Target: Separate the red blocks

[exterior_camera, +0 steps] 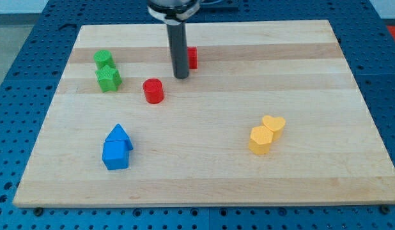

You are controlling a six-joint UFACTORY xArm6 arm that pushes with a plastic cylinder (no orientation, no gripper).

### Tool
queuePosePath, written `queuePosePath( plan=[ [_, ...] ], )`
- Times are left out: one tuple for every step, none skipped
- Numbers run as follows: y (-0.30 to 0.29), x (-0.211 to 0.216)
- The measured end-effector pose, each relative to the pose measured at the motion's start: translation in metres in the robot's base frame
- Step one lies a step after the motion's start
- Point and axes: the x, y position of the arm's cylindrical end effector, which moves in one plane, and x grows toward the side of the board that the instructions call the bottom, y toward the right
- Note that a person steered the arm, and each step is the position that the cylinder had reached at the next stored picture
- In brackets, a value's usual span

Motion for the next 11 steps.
queuePosePath(
  plan=[
    [-0.024,-0.013],
    [-0.063,-0.042],
    [-0.105,-0.065],
    [-0.155,-0.083],
    [-0.184,-0.081],
    [-0.190,-0.058],
    [-0.190,-0.039],
    [-0.191,-0.036],
    [-0.193,-0.049],
    [-0.177,-0.085],
    [-0.090,-0.115]
  ],
)
